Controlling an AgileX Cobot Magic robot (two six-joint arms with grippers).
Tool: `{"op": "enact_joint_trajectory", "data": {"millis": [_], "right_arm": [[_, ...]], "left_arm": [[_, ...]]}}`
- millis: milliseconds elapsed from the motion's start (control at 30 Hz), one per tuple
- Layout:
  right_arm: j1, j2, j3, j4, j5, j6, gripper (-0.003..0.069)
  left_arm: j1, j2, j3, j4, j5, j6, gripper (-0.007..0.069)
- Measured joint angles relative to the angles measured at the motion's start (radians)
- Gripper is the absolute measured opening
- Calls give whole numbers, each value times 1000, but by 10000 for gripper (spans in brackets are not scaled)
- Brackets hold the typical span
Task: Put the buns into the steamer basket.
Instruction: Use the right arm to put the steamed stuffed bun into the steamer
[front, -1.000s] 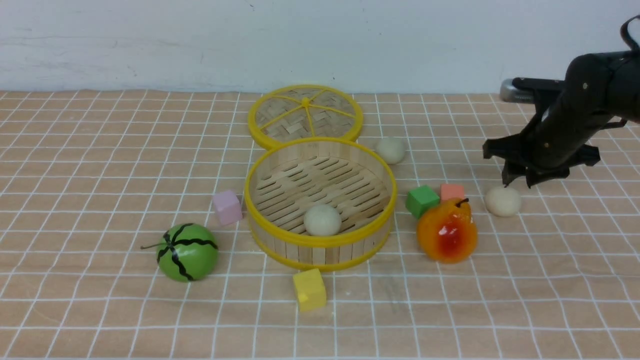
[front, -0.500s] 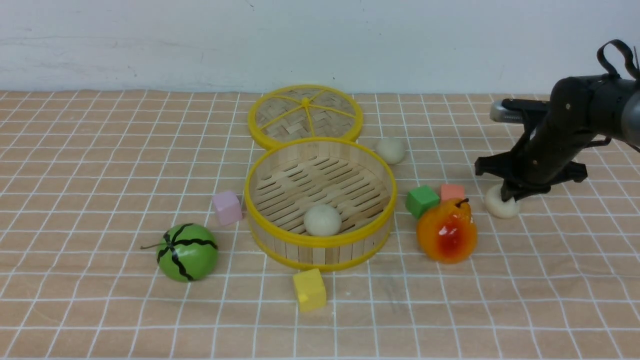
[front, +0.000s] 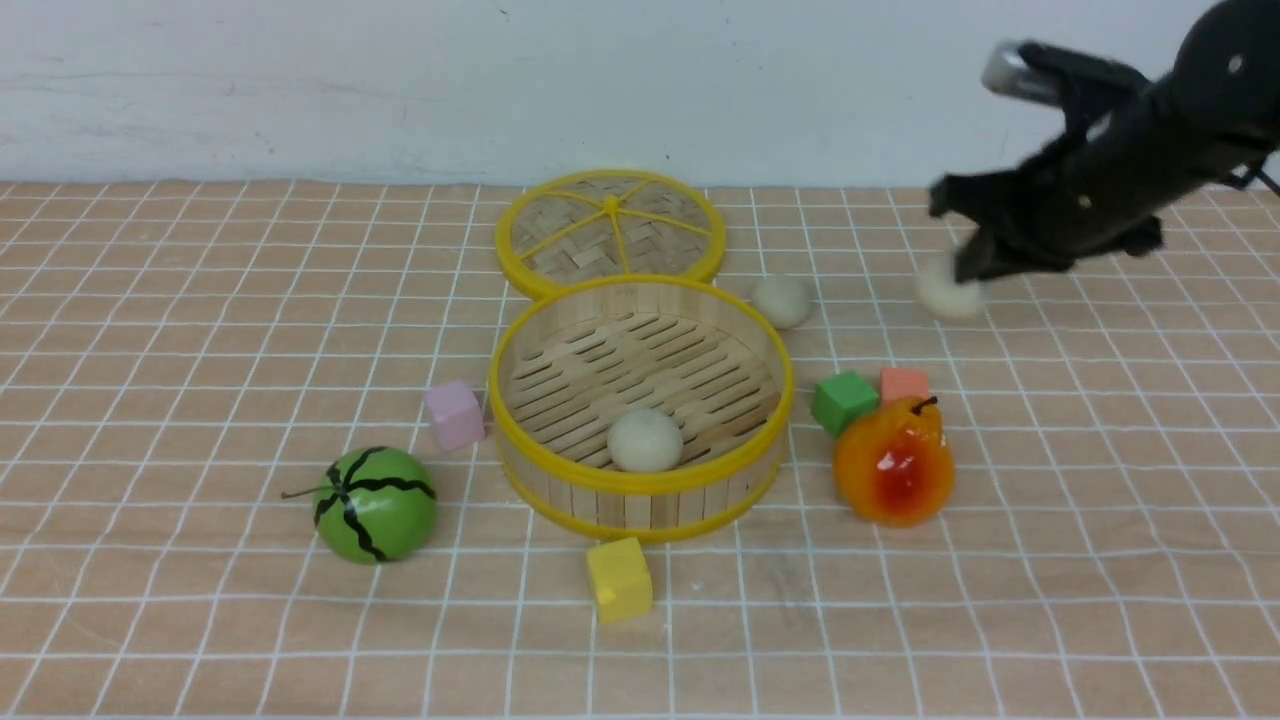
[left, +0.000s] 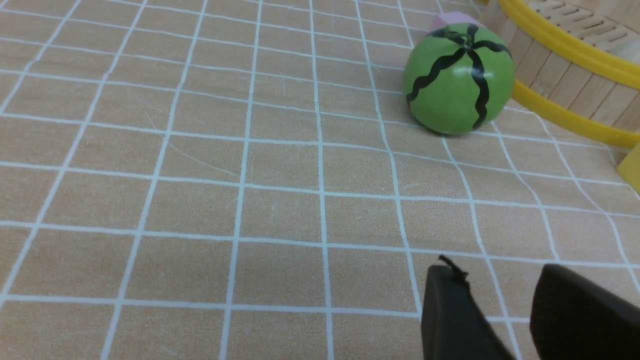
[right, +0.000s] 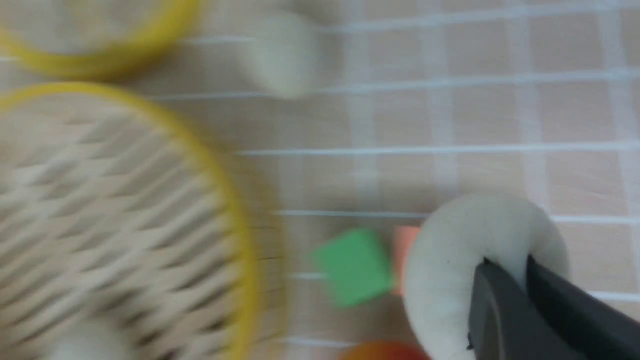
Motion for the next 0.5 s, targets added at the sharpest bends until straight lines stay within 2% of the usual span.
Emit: {"op": "enact_joint_trajectory", "data": {"millis": [67,167,333,500], "right_arm": [[62,-2,-1,109,-1,-68,8],[118,26,-1,164,-14,-112,8],[189,128,-1,188,-70,-135,8],[206,217,1,189,-101,-138,18]], "left_arm": [[0,0,0,0,0,0,238],[0,0,0,0,0,0,238],[0,0,0,0,0,0,238],[0,0,0,0,0,0,238]]}}
